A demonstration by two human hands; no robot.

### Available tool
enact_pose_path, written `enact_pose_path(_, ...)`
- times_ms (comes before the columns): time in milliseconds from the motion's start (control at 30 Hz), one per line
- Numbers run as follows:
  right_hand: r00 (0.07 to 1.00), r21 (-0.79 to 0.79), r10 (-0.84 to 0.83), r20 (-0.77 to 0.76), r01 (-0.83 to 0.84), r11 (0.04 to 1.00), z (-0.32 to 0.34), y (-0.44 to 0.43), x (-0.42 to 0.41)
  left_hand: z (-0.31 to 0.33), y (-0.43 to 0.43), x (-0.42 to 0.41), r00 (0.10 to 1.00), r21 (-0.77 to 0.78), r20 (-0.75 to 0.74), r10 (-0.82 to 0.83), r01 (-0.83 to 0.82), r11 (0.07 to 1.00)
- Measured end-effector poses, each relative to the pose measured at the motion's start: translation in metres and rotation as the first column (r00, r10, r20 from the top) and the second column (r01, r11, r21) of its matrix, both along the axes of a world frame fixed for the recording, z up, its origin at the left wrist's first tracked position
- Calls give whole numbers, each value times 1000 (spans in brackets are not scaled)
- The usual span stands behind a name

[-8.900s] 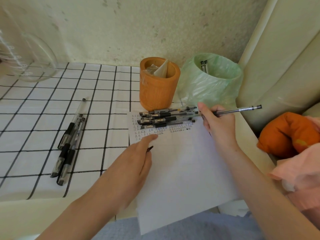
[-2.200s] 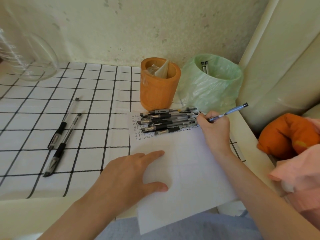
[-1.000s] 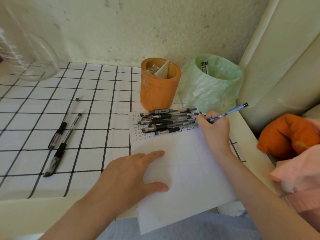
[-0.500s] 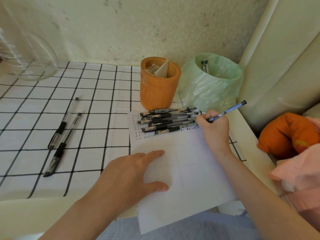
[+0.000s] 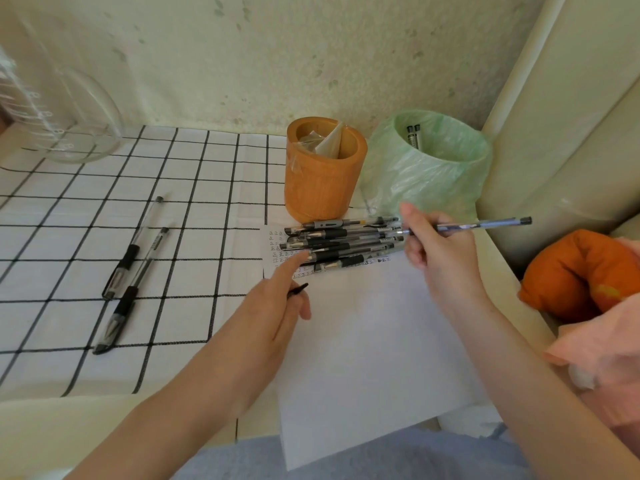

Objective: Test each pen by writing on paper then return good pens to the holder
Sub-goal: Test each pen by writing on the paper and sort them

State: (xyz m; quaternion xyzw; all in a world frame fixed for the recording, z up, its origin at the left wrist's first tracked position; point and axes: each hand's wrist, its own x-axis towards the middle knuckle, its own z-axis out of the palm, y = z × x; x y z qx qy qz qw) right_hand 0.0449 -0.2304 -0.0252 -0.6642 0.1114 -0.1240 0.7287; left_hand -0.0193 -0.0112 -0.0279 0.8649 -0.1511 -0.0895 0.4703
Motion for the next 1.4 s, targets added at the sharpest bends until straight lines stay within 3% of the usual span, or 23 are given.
enact_pose_path(133,918,177,386,-93,-366,914,17,25,-23,7,-2,1,999,-158,4,38,-37,987)
enact_pose_path(267,886,187,449,-118,-425,886,24,36,-40,9,0,3,994,-305,2,110,-104,947)
enact_pose_path(433,868,154,478,-137,-458,876,21,40,-45,10,-1,3,989,-343,12,149,-136,929)
enact_pose_path(700,780,112,603,-168,-593,798,19,47,-49,11,-2,2,989,-241,51,137,-121,963)
enact_pose_path(833,801,123,574,-169,-560,819,21,46,-48,10,3,2,989,-152,-22,148,-150,977)
enact_pose_path(1067,766,195,602,-223,-571,798,17,51,-51,3,10,-2,975,31,202,93,-101,994)
enact_pose_path(1400,783,297,603,-151,-546,783,12,69,-48,14,14,-2,960,145,256,115,-156,977)
